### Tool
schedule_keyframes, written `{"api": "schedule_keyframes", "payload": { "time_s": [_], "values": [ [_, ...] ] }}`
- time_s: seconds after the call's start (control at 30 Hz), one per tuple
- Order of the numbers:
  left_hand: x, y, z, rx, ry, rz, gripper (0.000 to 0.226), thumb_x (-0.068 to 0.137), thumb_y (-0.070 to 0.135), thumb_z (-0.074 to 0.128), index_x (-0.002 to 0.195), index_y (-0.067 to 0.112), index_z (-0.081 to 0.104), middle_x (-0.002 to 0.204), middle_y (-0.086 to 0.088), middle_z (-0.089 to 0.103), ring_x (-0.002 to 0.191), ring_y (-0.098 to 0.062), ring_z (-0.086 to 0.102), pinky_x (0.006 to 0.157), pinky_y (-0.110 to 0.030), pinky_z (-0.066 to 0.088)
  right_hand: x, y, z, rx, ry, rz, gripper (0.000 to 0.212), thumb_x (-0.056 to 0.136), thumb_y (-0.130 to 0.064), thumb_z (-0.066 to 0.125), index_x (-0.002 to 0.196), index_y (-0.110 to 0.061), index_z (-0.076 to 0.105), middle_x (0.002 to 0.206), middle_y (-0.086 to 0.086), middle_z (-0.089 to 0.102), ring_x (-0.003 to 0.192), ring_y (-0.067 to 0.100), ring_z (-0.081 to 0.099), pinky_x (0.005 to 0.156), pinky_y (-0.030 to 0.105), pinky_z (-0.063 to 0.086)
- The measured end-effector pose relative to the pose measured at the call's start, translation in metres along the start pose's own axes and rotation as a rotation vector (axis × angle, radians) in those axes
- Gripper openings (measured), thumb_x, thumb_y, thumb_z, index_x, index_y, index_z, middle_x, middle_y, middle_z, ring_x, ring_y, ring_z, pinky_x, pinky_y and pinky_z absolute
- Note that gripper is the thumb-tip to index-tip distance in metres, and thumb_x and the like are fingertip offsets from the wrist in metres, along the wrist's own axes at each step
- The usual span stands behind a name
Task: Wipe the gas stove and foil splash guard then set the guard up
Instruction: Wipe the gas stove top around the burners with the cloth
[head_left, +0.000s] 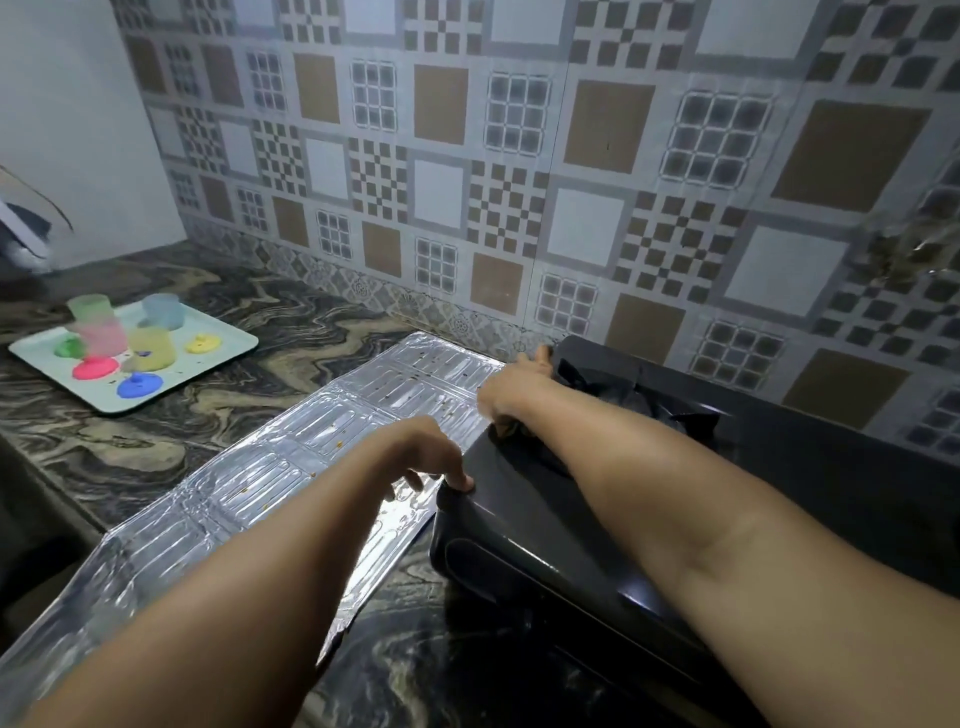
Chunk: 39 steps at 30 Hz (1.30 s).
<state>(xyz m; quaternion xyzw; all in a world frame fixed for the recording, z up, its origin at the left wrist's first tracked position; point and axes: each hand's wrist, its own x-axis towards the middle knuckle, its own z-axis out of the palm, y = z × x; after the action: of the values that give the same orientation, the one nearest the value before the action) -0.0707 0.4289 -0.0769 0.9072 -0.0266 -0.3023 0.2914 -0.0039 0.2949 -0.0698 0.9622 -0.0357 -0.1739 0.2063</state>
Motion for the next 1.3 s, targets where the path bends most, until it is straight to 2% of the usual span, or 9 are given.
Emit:
{"api": "schedule_keyframes", "payload": {
  "time_s": [0.3, 0.43, 0.5, 0.63, 0.77, 0.93, 1.0, 1.13, 1.3],
  "values": [
    [0.053, 0.037, 0.007, -0.227, 0.193, 0.173, 0.006, 0.083, 0.01, 0.06, 0.085, 0.008, 0.065, 0.08, -0.012, 0.055, 0.076, -0.022, 0.05, 0.056, -0.026, 0.04, 0.064, 0.075, -0.007, 0.208, -0.073, -0.023, 0.056, 0.093, -0.027, 0.028, 0.149, -0.026, 0.03, 0.16, 0.006, 0.024, 0.144, 0.041, 0.019, 0.097, 0.084, 0.0],
    [0.071, 0.062, 0.016, -0.35, 0.317, 0.235, 0.026, 0.077, 0.029, 0.052, 0.061, 0.008, 0.053, 0.067, -0.01, 0.045, 0.068, -0.02, 0.042, 0.059, -0.031, 0.03, 0.085, 0.101, -0.006, 0.201, -0.07, -0.138, 0.04, 0.086, -0.023, 0.045, 0.125, -0.02, 0.052, 0.138, 0.003, 0.047, 0.13, 0.035, 0.041, 0.106, 0.066, 0.024],
    [0.076, 0.077, 0.023, -0.282, 0.344, 0.279, 0.042, 0.091, 0.039, 0.047, 0.072, 0.003, 0.059, 0.076, -0.015, 0.055, 0.075, -0.023, 0.051, 0.068, -0.033, 0.039, 0.076, 0.114, -0.008, 0.248, -0.05, -0.125, 0.031, 0.089, -0.022, 0.053, 0.12, -0.018, 0.055, 0.118, 0.002, 0.045, 0.126, 0.031, 0.043, 0.101, 0.056, 0.027],
    [0.082, 0.102, 0.034, -0.01, 0.402, 0.314, 0.051, 0.097, 0.045, 0.038, 0.118, 0.005, 0.06, 0.125, -0.02, 0.061, 0.117, -0.031, 0.056, 0.096, -0.035, 0.042, 0.12, 0.138, 0.01, 0.327, -0.013, -0.141, 0.026, 0.079, -0.032, 0.052, 0.09, -0.011, 0.062, 0.133, 0.016, 0.057, 0.117, 0.039, 0.054, 0.102, 0.054, 0.042],
    [0.09, 0.124, 0.045, 0.245, 0.484, 0.395, 0.043, 0.099, 0.04, 0.035, 0.125, 0.008, 0.049, 0.138, -0.013, 0.048, 0.129, -0.031, 0.045, 0.104, -0.041, 0.036, 0.113, 0.168, 0.026, 0.364, 0.029, -0.101, 0.04, 0.102, -0.016, 0.034, 0.136, 0.003, 0.046, 0.145, 0.023, 0.044, 0.129, 0.036, 0.045, 0.106, 0.039, 0.037],
    [0.103, 0.151, 0.054, 0.474, 0.519, 0.417, 0.061, 0.1, 0.043, 0.027, 0.15, 0.009, 0.021, 0.161, -0.006, 0.014, 0.149, -0.019, 0.012, 0.119, -0.051, 0.012, 0.107, 0.202, 0.058, 0.428, 0.023, -0.169, 0.054, 0.107, -0.028, 0.019, 0.156, -0.024, -0.001, 0.163, 0.005, 0.011, 0.147, 0.042, 0.007, 0.113, 0.062, 0.003],
    [0.109, 0.158, 0.059, 0.506, 0.49, 0.411, 0.063, 0.1, 0.044, 0.026, 0.152, 0.009, 0.017, 0.162, -0.006, 0.01, 0.149, -0.018, 0.008, 0.119, -0.053, 0.009, 0.104, 0.217, 0.069, 0.471, 0.035, -0.178, 0.05, 0.107, -0.028, 0.018, 0.156, -0.027, 0.008, 0.163, 0.003, 0.014, 0.149, 0.037, 0.006, 0.115, 0.062, 0.002],
    [0.119, 0.159, 0.068, 0.51, 0.429, 0.344, 0.066, 0.1, 0.046, 0.023, 0.153, 0.009, 0.007, 0.163, -0.003, -0.002, 0.15, -0.017, 0.003, 0.119, -0.054, 0.001, 0.094, 0.254, 0.092, 0.575, 0.067, -0.236, 0.045, 0.106, -0.02, 0.026, 0.15, -0.015, 0.033, 0.15, 0.01, 0.042, 0.138, 0.029, 0.038, 0.112, 0.035, 0.027],
    [0.119, 0.159, 0.069, 0.547, 0.47, 0.323, 0.065, 0.1, 0.047, 0.02, 0.153, 0.012, 0.011, 0.163, 0.001, 0.001, 0.15, -0.021, 0.001, 0.116, -0.062, 0.004, 0.068, 0.3, 0.125, 0.628, 0.082, -0.206, 0.042, 0.106, -0.021, 0.029, 0.147, -0.019, 0.038, 0.151, 0.011, 0.04, 0.136, 0.028, 0.039, 0.113, 0.038, 0.029]
  ]
}}
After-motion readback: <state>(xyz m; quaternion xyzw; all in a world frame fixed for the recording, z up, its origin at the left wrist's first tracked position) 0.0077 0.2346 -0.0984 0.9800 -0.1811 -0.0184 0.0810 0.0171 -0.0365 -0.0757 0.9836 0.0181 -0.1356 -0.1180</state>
